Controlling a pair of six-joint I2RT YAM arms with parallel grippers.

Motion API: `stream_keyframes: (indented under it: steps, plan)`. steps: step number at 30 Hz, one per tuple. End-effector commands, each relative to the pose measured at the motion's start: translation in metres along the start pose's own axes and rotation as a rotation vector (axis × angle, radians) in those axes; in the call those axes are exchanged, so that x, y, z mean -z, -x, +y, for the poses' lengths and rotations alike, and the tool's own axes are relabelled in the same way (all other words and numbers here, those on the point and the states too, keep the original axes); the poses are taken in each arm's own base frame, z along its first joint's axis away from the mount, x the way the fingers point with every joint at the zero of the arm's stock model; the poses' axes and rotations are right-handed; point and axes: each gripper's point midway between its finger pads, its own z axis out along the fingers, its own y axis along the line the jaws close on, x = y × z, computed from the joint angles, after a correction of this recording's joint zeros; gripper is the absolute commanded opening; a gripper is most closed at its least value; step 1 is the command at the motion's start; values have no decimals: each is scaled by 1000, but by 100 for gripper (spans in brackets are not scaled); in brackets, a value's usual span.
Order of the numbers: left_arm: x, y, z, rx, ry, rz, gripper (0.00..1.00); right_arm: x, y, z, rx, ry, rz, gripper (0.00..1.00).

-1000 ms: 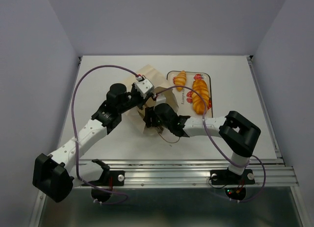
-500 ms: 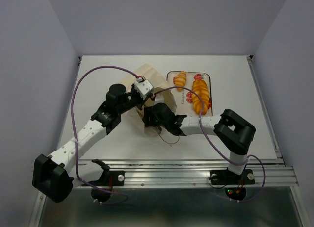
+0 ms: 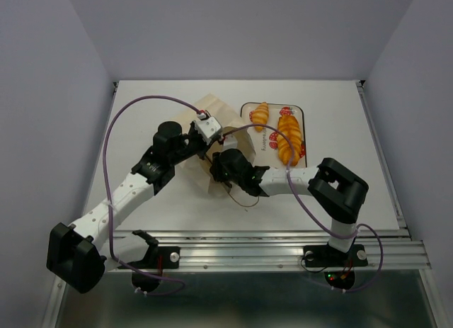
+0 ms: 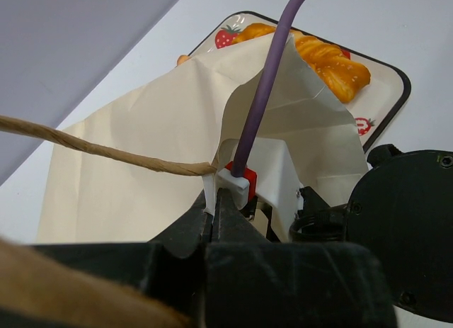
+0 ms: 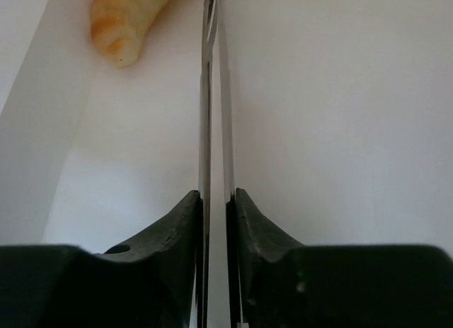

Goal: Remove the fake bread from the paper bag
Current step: Take out the fake bread from the paper bag.

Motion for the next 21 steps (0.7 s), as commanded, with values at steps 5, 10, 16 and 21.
stream_keyframes:
  steps: [5, 10, 16, 21]
  plan:
    - [2, 23, -13, -30, -51, -82, 0, 8, 27, 14, -16, 38, -94, 11]
    - [3, 18, -8, -27, -16, -66, 0, 21, 37, 6, -35, -2, -132, 1]
    - [2, 13, -2, -20, 16, -47, 0, 47, 49, -6, -42, -44, -165, 1]
    - [0, 13, 0, -12, 25, -44, 0, 65, 51, -12, -27, -56, -159, 1]
